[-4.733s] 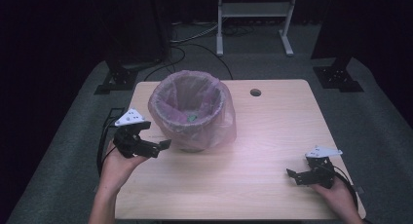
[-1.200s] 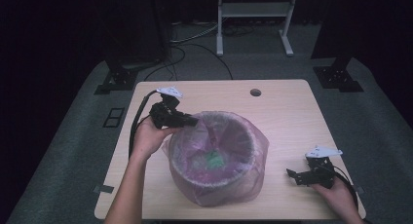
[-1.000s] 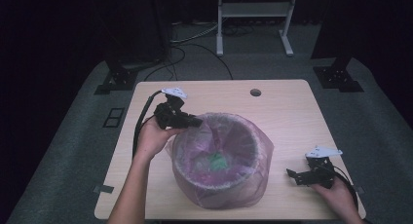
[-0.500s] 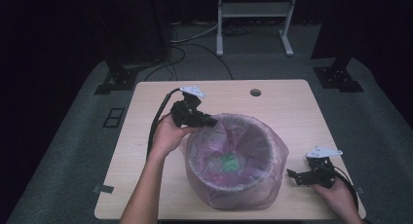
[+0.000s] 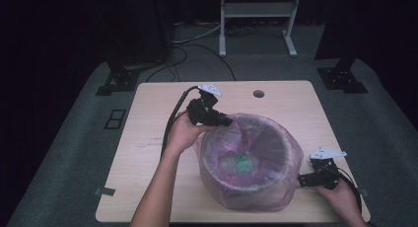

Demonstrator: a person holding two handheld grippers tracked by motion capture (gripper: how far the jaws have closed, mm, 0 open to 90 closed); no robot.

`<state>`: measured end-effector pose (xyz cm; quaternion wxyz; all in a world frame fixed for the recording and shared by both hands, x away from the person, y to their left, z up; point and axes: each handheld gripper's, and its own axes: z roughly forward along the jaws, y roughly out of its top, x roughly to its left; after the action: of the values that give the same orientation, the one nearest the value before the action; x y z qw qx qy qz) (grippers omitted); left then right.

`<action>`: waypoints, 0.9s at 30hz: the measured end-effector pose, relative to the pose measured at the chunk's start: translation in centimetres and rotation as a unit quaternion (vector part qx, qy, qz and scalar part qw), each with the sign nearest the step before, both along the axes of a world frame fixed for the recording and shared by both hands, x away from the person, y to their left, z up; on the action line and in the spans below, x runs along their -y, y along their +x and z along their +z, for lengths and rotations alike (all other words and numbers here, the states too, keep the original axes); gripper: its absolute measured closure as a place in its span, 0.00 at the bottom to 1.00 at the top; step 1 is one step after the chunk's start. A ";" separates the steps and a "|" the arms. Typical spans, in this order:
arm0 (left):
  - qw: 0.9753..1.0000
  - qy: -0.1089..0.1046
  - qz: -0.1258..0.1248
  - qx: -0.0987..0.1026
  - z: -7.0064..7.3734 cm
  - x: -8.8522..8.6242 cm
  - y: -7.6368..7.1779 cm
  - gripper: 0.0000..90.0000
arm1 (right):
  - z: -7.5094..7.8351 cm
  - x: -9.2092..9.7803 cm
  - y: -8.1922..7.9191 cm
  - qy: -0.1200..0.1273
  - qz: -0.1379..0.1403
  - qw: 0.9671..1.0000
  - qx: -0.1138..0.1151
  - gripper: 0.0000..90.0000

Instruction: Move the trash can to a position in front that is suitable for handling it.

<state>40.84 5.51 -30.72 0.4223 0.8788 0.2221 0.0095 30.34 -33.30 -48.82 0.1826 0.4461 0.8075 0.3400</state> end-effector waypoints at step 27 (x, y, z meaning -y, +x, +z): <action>0.990 -0.040 0.090 0.098 0.6 -8.2 -7.2 0.00 | 0.0 0.0 0.0 0.001 -0.009 1.000 0.000 0.00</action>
<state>33.66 13.67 -30.13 0.4741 0.8326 0.2581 0.1243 30.35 -33.30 -48.81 0.1852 0.4539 0.8030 0.3389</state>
